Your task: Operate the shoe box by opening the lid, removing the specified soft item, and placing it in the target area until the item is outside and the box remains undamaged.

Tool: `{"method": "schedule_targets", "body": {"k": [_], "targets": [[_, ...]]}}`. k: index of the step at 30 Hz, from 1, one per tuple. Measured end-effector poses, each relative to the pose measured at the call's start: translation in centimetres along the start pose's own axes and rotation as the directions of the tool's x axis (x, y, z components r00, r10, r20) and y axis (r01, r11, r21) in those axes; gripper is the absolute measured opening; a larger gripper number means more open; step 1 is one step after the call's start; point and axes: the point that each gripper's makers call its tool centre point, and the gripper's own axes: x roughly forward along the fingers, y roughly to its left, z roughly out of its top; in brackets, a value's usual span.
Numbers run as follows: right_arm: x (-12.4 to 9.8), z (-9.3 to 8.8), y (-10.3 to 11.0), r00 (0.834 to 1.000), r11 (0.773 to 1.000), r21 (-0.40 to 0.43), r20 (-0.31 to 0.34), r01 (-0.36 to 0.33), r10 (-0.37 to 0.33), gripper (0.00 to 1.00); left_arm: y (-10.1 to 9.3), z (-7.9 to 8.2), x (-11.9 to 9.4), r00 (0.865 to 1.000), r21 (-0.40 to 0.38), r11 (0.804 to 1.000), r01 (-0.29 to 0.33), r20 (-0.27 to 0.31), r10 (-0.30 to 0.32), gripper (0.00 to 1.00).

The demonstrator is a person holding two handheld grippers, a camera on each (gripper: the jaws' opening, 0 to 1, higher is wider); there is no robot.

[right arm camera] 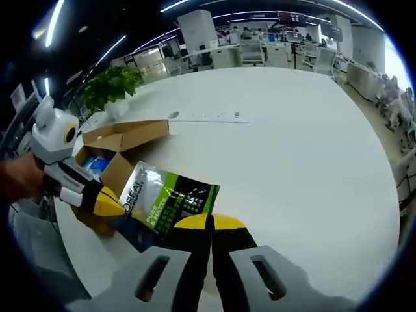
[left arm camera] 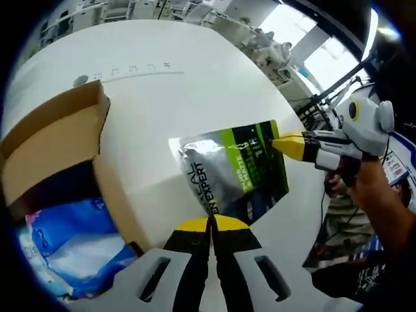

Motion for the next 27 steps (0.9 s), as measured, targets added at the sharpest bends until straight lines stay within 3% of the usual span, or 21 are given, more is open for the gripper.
{"method": "schedule_targets", "body": {"k": [9,27], "targets": [[1.3,-1.4,-1.1,1.000,1.000,0.004,-0.025,0.003,-0.003,0.00,0.4,-0.3,1.9,0.997,0.063,0.996,-0.067,-0.040,0.070,0.00],[2.9,-2.9,-1.4,0.998,1.000,-0.011,-0.056,0.000,0.000,0.00,1.9,-1.1,3.4,0.993,0.054,0.995,-0.084,-0.074,0.088,0.00]]}}
